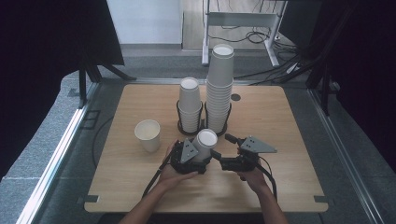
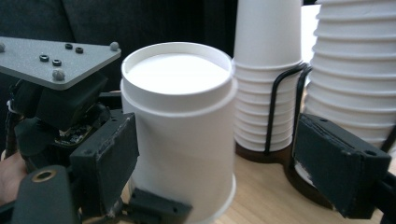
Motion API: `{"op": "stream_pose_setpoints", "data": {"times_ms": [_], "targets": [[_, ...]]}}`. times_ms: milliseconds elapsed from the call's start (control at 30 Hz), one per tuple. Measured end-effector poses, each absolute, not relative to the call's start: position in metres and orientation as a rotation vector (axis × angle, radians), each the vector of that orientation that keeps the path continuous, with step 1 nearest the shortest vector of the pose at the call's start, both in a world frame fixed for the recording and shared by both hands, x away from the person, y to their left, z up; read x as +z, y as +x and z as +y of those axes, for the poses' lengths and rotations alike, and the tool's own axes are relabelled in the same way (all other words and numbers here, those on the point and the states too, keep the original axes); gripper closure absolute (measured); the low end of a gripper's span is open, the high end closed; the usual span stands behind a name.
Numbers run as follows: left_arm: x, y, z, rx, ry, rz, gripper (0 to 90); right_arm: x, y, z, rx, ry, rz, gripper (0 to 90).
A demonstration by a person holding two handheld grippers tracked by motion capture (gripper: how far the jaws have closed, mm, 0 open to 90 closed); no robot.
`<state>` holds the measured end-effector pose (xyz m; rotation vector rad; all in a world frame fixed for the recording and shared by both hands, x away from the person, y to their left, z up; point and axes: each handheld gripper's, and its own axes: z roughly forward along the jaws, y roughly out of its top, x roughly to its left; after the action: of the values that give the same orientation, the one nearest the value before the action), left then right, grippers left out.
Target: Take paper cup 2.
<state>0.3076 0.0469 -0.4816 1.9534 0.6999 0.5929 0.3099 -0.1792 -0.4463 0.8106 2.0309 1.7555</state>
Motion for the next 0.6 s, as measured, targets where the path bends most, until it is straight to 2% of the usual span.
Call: {"op": "stream_pose_setpoints", "data": {"times_ms": [400,600], "targets": [[-0.488,0.300,0.031,0.545,1.994,0.641,12.6,-0.453,0.310,-0.169,1.788,0.803,2.085,15.1],[-0.492,0.296,0.023,0.559,2.032,0.608,12.4,-0.457,0.310,-0.166,1.780,0.790,2.105,21.5]]}}
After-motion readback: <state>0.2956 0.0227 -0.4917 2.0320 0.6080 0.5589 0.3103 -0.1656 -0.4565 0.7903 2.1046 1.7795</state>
